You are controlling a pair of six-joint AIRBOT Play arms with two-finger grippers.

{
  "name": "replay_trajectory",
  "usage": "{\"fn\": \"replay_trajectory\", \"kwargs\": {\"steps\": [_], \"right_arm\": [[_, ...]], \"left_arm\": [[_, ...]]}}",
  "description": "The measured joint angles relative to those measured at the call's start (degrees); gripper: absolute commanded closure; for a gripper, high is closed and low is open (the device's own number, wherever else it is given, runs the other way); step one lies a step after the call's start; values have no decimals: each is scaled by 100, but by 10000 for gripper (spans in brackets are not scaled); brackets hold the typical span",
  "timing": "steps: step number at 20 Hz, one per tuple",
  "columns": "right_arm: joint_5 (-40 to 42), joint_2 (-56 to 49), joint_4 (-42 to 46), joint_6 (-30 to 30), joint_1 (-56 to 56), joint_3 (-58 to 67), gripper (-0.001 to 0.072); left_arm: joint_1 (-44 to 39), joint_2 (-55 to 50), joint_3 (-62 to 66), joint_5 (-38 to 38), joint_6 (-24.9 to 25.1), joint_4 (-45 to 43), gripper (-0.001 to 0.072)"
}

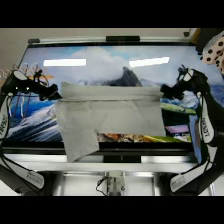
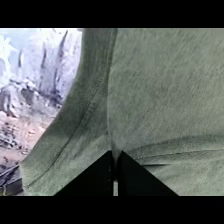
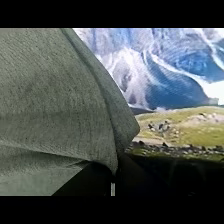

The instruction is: Fold the shirts.

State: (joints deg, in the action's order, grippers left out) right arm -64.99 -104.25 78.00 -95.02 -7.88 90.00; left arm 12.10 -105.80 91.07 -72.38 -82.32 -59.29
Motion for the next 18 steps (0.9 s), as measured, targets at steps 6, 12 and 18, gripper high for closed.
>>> {"fn": "replay_trajectory", "kwargs": {"steps": [6, 12, 18], "right_arm": [[-505, -15, -177, 81, 133, 0, 637], [-680, -173, -68, 74, 190, 0, 637], [-927, -103, -90, 101, 151, 0, 236]], "left_arm": [[79, -33, 144, -33, -2, -31, 670], [92, -140, 160, -136, -2, -31, 670], [170, -175, 297, -435, -131, -42, 166]]}}
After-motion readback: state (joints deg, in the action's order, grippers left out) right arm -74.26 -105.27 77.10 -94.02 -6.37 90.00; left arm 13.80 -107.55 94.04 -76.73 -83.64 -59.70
